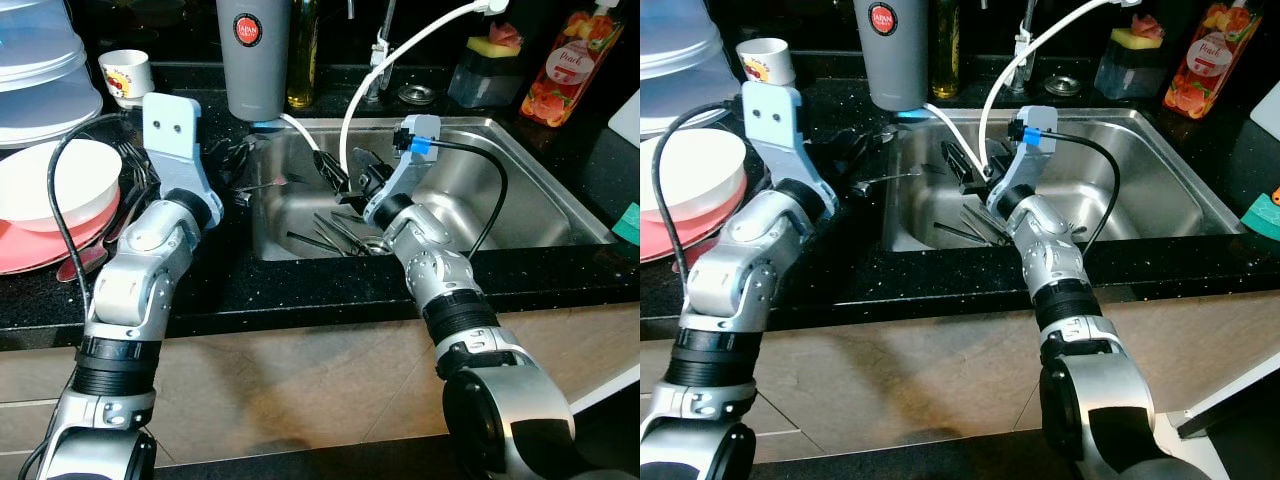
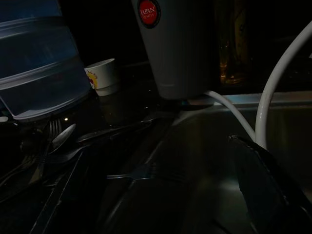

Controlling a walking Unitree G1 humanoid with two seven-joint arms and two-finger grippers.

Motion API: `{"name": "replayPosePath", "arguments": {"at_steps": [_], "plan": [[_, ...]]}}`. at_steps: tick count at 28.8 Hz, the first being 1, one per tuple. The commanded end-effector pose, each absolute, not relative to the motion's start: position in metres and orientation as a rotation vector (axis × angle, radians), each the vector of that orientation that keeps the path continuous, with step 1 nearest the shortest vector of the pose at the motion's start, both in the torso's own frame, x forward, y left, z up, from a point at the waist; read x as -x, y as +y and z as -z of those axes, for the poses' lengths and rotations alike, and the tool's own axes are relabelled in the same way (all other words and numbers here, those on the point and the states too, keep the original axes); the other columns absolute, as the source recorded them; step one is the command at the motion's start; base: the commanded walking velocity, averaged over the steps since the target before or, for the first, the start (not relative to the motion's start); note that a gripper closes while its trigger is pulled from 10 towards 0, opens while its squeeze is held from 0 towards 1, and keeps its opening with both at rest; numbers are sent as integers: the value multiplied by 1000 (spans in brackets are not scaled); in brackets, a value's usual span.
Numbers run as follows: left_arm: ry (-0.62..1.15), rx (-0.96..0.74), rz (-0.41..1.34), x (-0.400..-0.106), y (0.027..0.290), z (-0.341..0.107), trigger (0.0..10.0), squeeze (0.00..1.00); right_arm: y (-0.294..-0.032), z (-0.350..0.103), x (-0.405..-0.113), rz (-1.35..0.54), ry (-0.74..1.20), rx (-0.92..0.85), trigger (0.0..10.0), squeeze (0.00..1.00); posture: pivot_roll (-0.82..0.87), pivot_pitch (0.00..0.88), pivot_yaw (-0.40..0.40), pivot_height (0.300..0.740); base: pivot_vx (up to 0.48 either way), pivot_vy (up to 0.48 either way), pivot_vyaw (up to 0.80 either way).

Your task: Kitchen organization

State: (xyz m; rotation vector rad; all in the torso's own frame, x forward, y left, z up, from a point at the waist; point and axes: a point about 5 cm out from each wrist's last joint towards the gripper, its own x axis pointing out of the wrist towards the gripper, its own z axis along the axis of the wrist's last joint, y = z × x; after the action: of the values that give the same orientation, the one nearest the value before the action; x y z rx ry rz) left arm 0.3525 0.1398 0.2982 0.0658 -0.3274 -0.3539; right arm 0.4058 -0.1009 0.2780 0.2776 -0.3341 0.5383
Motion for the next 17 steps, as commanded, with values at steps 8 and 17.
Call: {"name": "replayPosePath", "arguments": {"at_steps": [8,17], "plan": [[-326,-234,294,-370,149,-293,10000,1000,-102,-280,-405,-542,-336,-257,10000,0,-22,158,-34,740,0,0,0],[-231,-167,289,-389,163,-271,10000,0,-102,-279,-404,-546,-334,-249,10000,0,-31,156,-32,740,0,0,0]]}}
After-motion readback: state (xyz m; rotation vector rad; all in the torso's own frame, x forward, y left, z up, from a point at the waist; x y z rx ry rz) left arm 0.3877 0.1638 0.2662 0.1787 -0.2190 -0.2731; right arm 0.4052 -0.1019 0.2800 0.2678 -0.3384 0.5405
